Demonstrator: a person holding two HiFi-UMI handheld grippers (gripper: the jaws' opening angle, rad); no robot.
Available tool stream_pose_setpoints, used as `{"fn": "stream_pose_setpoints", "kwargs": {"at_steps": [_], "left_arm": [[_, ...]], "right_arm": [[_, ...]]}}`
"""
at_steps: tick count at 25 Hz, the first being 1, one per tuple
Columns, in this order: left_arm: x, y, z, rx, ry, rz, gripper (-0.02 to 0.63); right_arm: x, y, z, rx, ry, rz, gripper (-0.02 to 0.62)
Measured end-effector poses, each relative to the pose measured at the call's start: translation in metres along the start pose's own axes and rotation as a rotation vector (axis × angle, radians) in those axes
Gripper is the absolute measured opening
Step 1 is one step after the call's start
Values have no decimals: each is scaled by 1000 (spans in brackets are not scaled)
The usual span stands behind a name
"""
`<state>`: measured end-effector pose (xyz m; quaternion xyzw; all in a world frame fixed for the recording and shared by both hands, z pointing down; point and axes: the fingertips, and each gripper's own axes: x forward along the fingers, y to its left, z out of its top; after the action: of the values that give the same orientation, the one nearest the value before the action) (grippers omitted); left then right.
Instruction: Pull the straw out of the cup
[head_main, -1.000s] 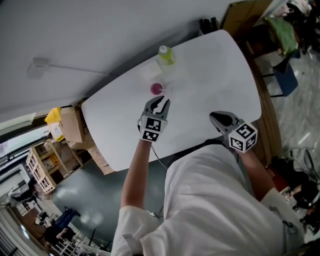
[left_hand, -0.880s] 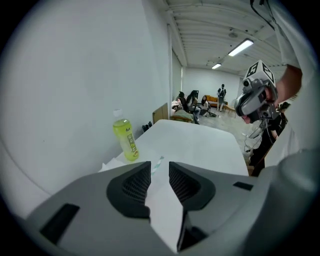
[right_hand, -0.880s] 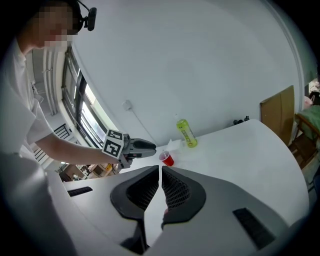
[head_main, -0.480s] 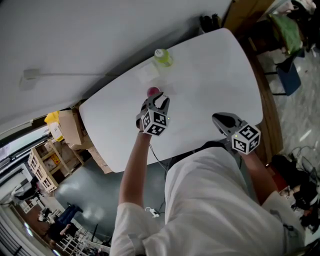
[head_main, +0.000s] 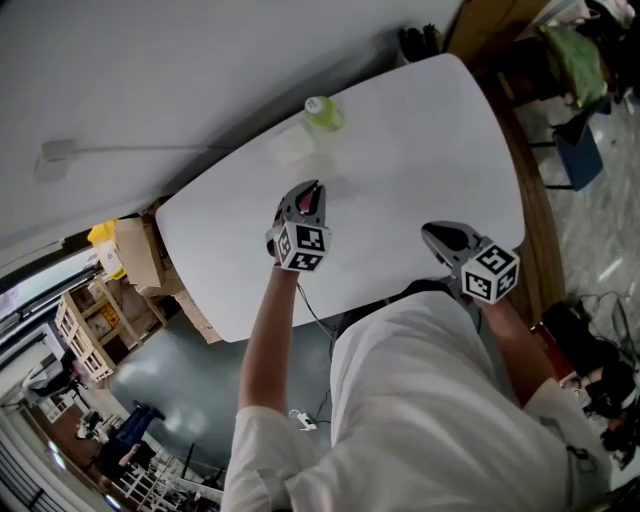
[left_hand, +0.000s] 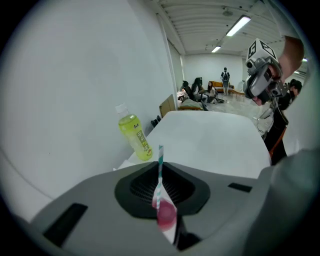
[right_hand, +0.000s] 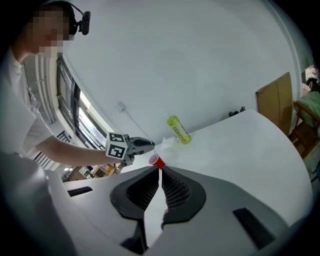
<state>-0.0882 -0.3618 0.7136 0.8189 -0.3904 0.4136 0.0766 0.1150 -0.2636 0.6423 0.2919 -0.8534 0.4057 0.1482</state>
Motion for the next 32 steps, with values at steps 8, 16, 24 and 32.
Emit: {"fn": "stream_pose_setpoints", "kwargs": {"at_steps": [8, 16, 24, 32], "left_arm": [[-34, 17, 8, -87, -80, 93, 25], [-109, 21, 21, -192, -196, 141, 24], [-198, 11, 9, -320, -311, 175, 23], [-273, -21, -15, -422, -427, 185, 23]], "right_arm": [[10, 13, 0, -18, 11, 37, 44], [25, 57, 2, -91, -1, 81, 44], [19, 116, -17, -152, -26, 71, 44], [-4, 160, -39, -216, -80, 32, 44]]}}
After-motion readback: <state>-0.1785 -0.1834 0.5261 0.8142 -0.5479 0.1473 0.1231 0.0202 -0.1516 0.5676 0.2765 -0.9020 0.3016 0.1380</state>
